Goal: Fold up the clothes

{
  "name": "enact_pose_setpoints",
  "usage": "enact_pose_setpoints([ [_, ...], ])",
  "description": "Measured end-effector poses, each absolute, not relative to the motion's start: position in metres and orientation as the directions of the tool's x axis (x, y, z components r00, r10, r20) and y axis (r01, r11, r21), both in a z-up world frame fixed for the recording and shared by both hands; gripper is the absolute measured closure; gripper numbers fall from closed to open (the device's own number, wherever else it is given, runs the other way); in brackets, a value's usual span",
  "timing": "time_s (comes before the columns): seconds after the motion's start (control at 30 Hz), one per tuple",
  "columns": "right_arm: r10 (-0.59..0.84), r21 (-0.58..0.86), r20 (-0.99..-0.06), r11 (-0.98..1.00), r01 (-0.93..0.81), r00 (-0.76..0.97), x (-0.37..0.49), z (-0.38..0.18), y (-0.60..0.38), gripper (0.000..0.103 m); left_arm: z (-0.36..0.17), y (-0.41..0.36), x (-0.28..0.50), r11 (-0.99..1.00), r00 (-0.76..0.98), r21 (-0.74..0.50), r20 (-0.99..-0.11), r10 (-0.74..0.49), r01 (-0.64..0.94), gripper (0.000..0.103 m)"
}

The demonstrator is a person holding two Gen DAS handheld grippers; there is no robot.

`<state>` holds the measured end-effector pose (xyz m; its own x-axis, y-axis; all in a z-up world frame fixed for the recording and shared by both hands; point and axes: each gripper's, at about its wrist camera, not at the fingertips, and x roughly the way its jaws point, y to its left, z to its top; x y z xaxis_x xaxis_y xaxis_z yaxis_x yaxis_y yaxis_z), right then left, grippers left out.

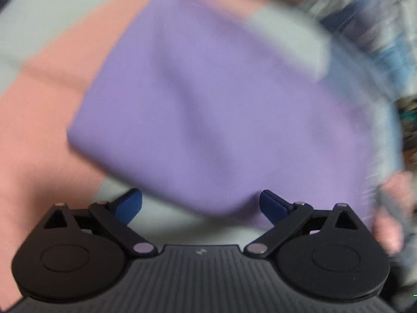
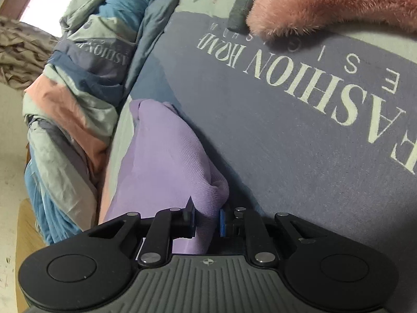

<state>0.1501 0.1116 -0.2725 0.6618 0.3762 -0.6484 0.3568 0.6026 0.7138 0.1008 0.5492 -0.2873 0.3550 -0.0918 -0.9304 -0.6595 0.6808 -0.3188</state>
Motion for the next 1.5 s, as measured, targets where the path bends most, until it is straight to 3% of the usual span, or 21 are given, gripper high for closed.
enact_pose_setpoints([
  [0.2, 0.358, 0.601, -0.592, 0.793, 0.099, 0.722, 0.164, -0.206, 0.151, 0.088, -0.247, 0.546, 0.063, 0.688, 0.471, -0.408, -0.875, -0.107, -0.6, 0.002],
  [0.33, 0.358, 0.353, -0.571, 0.92, -0.173, 0.739, 0.182, -0.156, 0.229, 0.088, -0.215, 0.563, 0.008, 0.67, 0.545, -0.462, -0.832, -0.101, -0.581, 0.001],
  [0.43, 0.419, 0.195, -0.558, 0.905, -0.378, 0.716, 0.185, -0.139, 0.299, 0.088, -0.2, 0.582, -0.035, 0.639, 0.56, -0.473, -0.825, -0.078, -0.607, 0.001],
  [0.6, 0.521, 0.021, -0.602, 0.768, -0.64, 0.605, 0.165, -0.151, 0.402, 0.088, -0.192, 0.623, -0.105, 0.564, 0.545, -0.46, -0.838, -0.02, -0.686, 0.001],
  [0.73, 0.465, -0.142, -0.743, 0.594, -0.792, 0.482, 0.14, -0.203, 0.46, 0.087, -0.199, 0.642, -0.146, 0.503, 0.506, -0.439, -0.862, -0.004, -0.744, 0.001],
  [0.8, 0.447, -0.226, -0.737, 0.544, -0.808, 0.507, 0.127, -0.214, 0.465, 0.087, -0.201, 0.646, -0.164, 0.483, 0.513, -0.453, -0.858, -0.007, -0.75, 0.001],
  [1.03, 0.53, -0.293, -0.642, 0.497, -0.817, 0.554, 0.108, -0.172, 0.457, 0.088, -0.207, 0.641, -0.164, 0.466, 0.533, -0.49, -0.845, -0.045, -0.737, 0.001],
  [1.13, 0.556, -0.286, -0.673, 0.412, -0.865, 0.488, 0.098, -0.179, 0.456, 0.087, -0.206, 0.638, -0.151, 0.484, 0.535, -0.496, -0.842, -0.066, -0.721, 0.001],
  [1.2, 0.493, -0.324, -0.741, 0.333, -0.886, 0.456, 0.09, -0.199, 0.46, 0.087, -0.206, 0.635, -0.145, 0.502, 0.533, -0.496, -0.842, -0.079, -0.709, 0.001],
  [1.3, 0.47, -0.307, -0.763, 0.34, -0.889, 0.444, 0.093, -0.215, 0.455, 0.086, -0.205, 0.63, -0.141, 0.523, 0.53, -0.495, -0.843, -0.094, -0.694, 0.001],
  [1.4, 0.504, -0.259, -0.759, 0.347, -0.901, 0.412, 0.094, -0.196, 0.453, 0.078, -0.207, 0.628, -0.134, 0.528, 0.533, -0.499, -0.84, -0.101, -0.687, 0.001],
  [1.5, 0.572, -0.194, -0.702, 0.42, -0.886, 0.425, 0.09, -0.172, 0.436, 0.078, -0.208, 0.629, -0.128, 0.531, 0.538, -0.504, -0.837, -0.104, -0.681, 0.001],
])
